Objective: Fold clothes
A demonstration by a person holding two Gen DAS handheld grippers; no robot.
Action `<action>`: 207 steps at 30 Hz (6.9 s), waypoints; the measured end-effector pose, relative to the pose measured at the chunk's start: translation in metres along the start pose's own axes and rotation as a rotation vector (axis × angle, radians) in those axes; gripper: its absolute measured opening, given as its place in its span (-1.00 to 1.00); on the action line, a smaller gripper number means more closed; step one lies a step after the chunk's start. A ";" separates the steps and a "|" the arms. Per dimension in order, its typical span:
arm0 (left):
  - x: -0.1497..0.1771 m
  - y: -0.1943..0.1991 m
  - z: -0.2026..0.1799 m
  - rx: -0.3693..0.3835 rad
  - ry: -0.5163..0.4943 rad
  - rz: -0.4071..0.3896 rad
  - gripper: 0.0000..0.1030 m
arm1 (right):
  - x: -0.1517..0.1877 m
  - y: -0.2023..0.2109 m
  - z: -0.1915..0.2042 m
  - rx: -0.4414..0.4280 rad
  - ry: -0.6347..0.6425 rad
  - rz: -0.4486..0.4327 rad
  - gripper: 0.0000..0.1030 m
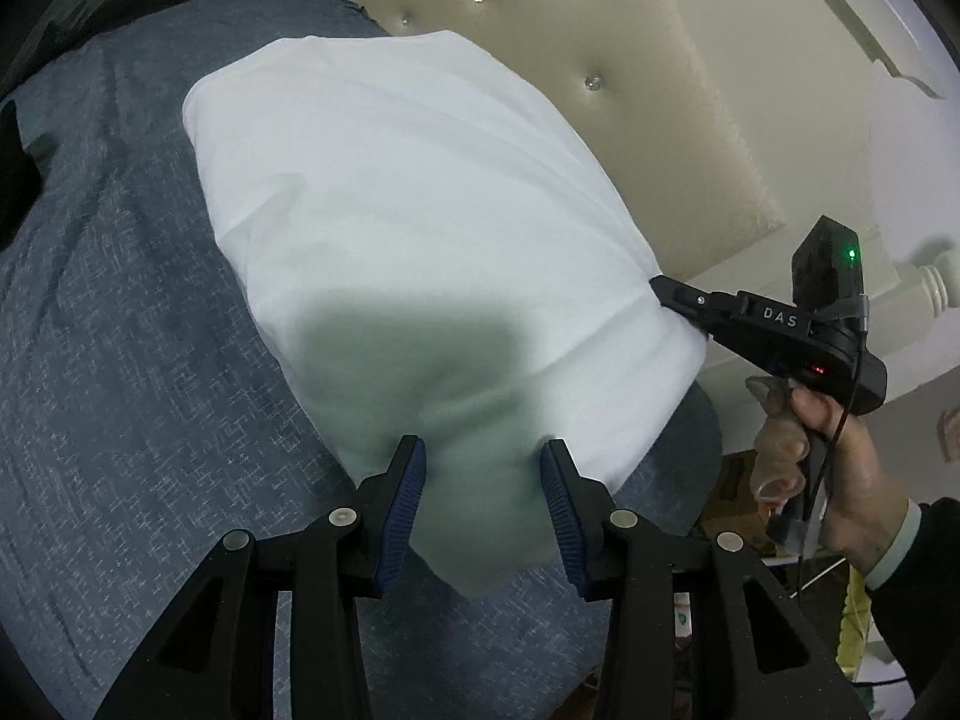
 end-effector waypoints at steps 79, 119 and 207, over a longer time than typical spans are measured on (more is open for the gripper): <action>-0.057 0.044 0.061 -0.009 0.111 -0.092 -0.17 | -0.142 -0.082 0.065 -0.042 0.153 0.146 -0.92; -0.054 0.068 0.063 -0.018 0.111 -0.135 -0.17 | -0.115 -0.053 0.050 0.046 0.234 0.181 -0.95; 0.073 0.173 0.067 0.111 -0.222 -0.354 -0.16 | 0.101 0.076 0.256 0.310 0.261 -0.279 -0.95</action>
Point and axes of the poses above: each gripper's, at about its wrist camera, not at the fingertips, and y roughly against the way its jaws point, z to its left, x to its underside, the point moved 9 cm from there along -y, roughly the way its jaws point, and after that the axes turned 15 degrees about y, right-handed, at the moved point
